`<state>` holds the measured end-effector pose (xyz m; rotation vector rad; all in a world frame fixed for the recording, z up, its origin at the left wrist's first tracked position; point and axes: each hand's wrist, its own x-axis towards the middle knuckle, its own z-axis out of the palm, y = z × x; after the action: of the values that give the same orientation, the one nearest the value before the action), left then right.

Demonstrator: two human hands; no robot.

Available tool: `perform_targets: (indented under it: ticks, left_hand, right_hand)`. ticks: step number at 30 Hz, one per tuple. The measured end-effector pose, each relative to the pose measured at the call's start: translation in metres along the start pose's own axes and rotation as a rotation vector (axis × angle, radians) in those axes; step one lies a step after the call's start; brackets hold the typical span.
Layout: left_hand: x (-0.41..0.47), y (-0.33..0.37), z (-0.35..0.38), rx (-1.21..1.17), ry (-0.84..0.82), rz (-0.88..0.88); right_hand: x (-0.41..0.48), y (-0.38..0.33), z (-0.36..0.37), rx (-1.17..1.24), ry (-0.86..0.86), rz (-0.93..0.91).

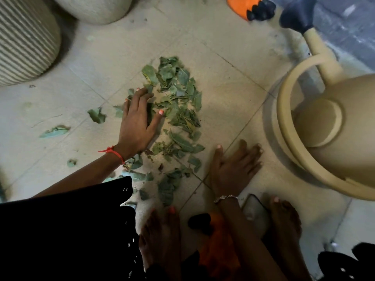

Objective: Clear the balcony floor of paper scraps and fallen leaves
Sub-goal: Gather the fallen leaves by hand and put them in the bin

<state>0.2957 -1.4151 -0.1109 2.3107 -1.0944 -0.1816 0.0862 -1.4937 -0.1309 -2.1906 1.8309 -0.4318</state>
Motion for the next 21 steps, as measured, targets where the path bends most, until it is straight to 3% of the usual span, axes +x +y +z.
perform_targets:
  ticks: [6, 11, 15, 18, 21]
  left_hand:
    - [-0.002, 0.003, 0.007, -0.032, -0.032, 0.014]
    - [0.002, 0.002, 0.0, -0.193, -0.014, 0.013]
    - [0.007, -0.006, -0.008, -0.179, 0.084, -0.019]
    - [0.01, -0.015, -0.01, -0.096, 0.072, -0.091]
    - [0.014, -0.023, -0.012, -0.09, 0.029, -0.142]
  right_hand:
    - [0.002, -0.049, 0.018, 0.149, -0.019, -0.104]
    - [0.02, -0.099, 0.031, 0.402, -0.14, -0.454]
    - [0.043, -0.106, 0.04, 0.309, -0.106, -0.531]
    - [0.054, -0.104, 0.042, 0.242, -0.151, -0.706]
    - [0.081, -0.111, 0.04, 0.27, -0.134, -0.652]
